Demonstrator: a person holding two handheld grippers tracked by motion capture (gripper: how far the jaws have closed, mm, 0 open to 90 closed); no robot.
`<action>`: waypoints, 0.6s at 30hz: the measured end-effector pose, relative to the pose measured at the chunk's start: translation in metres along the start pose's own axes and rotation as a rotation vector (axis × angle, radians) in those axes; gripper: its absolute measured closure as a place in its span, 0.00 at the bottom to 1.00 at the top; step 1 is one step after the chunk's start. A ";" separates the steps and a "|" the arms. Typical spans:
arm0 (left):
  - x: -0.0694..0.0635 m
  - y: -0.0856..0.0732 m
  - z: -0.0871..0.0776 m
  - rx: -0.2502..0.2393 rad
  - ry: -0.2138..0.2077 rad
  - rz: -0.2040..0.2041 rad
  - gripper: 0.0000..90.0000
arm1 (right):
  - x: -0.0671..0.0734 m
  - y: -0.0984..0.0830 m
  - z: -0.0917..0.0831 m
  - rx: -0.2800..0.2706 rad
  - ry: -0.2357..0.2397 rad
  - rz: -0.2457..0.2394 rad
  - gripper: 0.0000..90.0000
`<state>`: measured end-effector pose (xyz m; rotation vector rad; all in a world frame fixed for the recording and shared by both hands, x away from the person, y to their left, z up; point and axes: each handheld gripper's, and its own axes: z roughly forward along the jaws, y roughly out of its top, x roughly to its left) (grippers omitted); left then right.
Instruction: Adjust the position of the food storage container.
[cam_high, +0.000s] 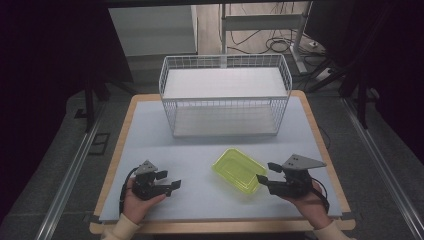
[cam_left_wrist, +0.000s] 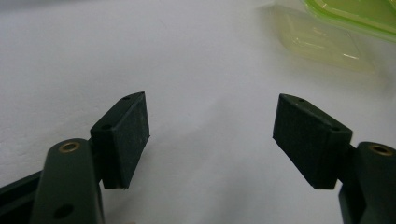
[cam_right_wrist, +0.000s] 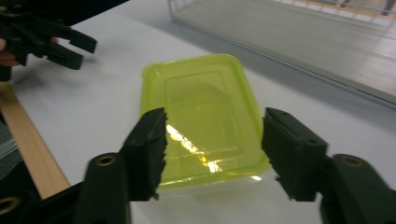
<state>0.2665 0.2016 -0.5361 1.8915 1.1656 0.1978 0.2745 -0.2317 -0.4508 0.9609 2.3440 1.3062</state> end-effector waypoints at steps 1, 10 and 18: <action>0.000 0.000 0.000 0.000 0.001 0.000 0.30 | 0.002 0.001 0.001 0.000 0.010 -0.007 0.51; 0.000 0.000 0.000 0.001 -0.002 0.001 0.30 | 0.018 0.009 0.014 0.023 0.095 -0.050 0.82; 0.000 0.000 0.000 0.001 -0.002 0.005 0.30 | 0.030 0.014 0.029 0.067 0.146 -0.080 0.98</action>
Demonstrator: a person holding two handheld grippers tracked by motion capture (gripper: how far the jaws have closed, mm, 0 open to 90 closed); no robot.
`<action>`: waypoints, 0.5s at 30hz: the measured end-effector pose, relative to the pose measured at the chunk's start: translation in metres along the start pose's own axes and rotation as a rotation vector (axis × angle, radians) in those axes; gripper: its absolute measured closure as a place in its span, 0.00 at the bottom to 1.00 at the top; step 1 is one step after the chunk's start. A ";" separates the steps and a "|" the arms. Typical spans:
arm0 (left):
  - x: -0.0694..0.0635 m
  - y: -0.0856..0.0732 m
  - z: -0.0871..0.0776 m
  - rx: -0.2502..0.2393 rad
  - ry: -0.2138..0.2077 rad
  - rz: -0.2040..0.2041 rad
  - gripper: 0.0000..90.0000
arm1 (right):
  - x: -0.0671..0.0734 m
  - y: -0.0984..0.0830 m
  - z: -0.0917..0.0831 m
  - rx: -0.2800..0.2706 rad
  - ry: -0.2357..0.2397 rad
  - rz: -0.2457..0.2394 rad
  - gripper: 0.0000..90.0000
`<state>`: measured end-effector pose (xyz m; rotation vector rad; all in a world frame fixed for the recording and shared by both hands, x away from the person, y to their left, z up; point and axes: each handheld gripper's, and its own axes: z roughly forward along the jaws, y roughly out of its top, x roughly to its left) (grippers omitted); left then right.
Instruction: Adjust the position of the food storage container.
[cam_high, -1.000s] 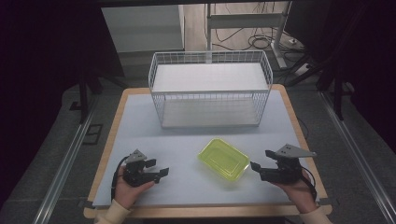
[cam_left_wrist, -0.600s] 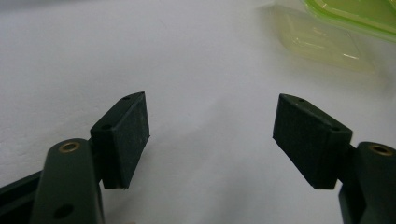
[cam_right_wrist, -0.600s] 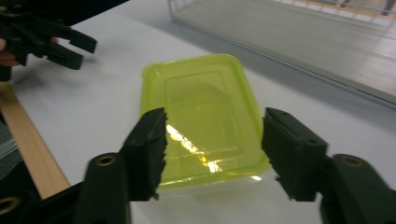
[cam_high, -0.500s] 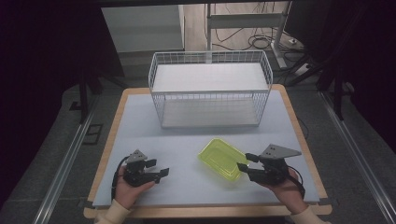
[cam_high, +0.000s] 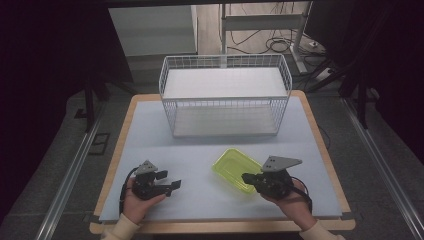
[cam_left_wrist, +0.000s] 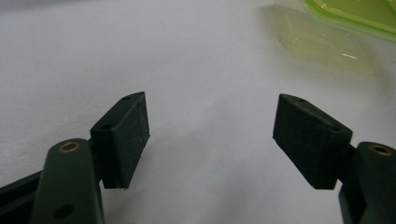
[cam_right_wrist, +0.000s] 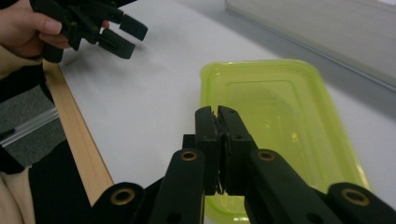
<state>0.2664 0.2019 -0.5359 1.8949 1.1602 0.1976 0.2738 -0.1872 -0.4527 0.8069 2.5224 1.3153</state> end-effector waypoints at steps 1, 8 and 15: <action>0.000 0.000 0.000 -0.001 -0.001 -0.001 0.30 | 0.002 0.001 0.003 0.012 0.005 -0.007 0.98; 0.000 0.000 0.000 -0.002 -0.004 -0.002 0.30 | 0.016 0.004 0.024 0.066 0.038 -0.045 0.99; 0.000 0.000 -0.001 -0.001 -0.005 0.001 0.30 | 0.025 0.000 0.045 0.135 0.041 -0.086 0.99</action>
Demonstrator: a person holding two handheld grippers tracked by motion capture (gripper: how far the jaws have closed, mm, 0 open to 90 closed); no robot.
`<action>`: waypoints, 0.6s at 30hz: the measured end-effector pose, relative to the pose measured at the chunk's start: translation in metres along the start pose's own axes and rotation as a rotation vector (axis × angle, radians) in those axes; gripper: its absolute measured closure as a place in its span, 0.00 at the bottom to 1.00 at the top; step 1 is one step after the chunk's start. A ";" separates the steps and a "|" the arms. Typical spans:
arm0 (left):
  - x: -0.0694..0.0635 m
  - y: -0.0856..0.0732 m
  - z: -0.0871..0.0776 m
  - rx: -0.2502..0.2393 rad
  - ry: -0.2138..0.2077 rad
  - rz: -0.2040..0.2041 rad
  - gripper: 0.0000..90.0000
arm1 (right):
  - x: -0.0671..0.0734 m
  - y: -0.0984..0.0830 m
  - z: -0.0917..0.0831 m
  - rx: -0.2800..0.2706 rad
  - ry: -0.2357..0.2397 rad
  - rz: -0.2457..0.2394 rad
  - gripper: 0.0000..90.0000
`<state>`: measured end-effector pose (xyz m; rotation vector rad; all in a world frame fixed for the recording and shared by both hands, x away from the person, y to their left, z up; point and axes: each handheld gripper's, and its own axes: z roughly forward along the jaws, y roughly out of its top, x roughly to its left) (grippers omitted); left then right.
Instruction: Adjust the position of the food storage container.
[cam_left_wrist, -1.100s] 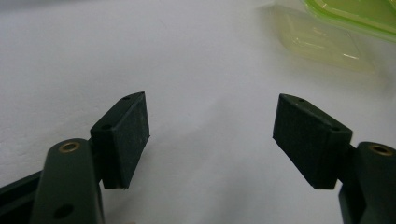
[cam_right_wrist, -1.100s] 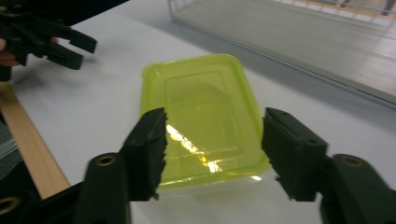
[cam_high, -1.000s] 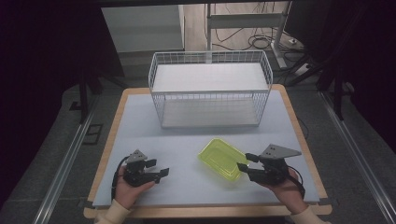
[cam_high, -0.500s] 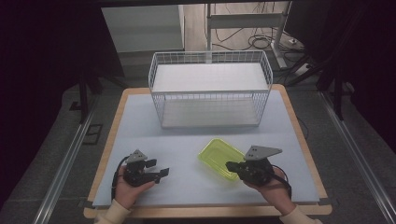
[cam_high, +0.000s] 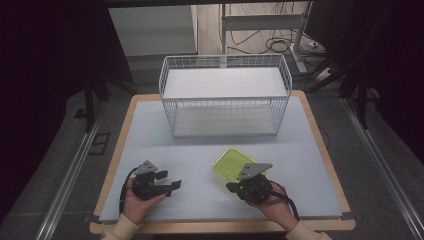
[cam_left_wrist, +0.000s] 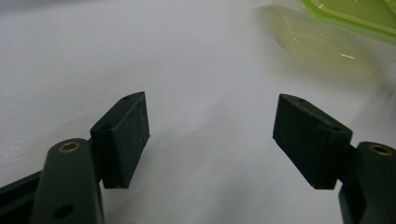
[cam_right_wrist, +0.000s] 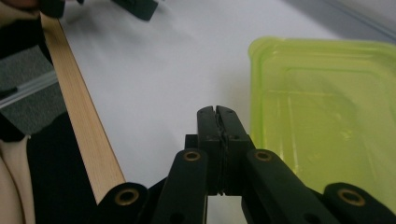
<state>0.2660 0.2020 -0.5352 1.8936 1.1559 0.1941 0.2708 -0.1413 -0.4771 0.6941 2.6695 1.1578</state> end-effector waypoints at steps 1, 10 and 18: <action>0.000 0.000 0.000 -0.001 0.000 0.000 0.30 | 0.001 -0.002 0.002 0.012 0.000 -0.008 0.99; 0.000 0.000 0.000 -0.003 -0.005 -0.001 0.30 | 0.002 -0.014 0.003 0.053 0.003 0.018 0.99; 0.000 0.000 0.000 -0.003 -0.005 -0.001 0.30 | -0.002 -0.022 -0.003 0.068 -0.021 0.027 0.99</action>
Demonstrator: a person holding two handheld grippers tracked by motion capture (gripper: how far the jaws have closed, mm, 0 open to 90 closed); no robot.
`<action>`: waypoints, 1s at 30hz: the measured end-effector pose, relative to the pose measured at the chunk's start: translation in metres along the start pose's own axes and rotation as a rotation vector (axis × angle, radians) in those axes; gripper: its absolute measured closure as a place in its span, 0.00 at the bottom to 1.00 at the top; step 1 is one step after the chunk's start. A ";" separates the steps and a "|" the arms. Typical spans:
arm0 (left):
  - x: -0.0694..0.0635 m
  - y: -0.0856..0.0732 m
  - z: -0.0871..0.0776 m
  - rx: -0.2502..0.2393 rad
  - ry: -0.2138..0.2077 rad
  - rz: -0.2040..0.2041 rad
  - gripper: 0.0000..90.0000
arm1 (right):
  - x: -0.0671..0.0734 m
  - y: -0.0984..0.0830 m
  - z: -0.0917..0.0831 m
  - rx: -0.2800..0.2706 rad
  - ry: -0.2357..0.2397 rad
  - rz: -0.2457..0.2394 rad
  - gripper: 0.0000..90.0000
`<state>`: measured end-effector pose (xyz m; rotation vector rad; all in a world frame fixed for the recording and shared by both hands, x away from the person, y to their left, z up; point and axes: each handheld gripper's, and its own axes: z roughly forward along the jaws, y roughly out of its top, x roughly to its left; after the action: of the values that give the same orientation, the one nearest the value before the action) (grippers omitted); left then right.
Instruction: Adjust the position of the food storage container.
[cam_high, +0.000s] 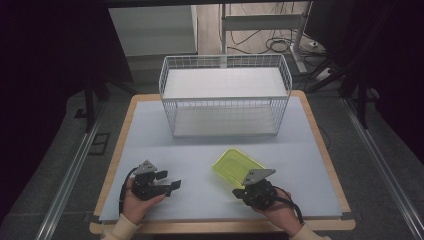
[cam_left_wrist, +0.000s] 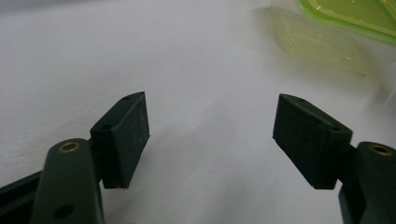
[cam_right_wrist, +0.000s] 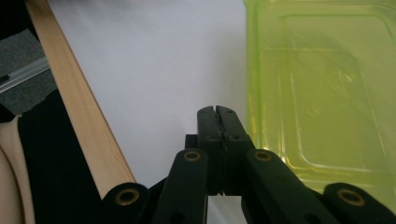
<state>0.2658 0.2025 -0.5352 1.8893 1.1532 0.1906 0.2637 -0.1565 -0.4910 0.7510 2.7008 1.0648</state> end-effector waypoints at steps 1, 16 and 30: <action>0.000 0.000 0.000 0.000 0.000 0.000 0.30 | -0.001 -0.001 0.000 0.001 -0.004 0.004 0.99; 0.000 0.000 0.000 -0.003 0.003 0.000 0.30 | -0.005 -0.007 -0.005 -0.002 -0.003 0.023 1.00; 0.000 0.000 0.000 -0.001 0.001 0.000 0.30 | -0.004 -0.011 -0.010 0.001 -0.007 0.033 1.00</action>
<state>0.2658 0.2026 -0.5353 1.8883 1.1539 0.1918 0.2602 -0.1713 -0.4915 0.8011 2.6918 1.0661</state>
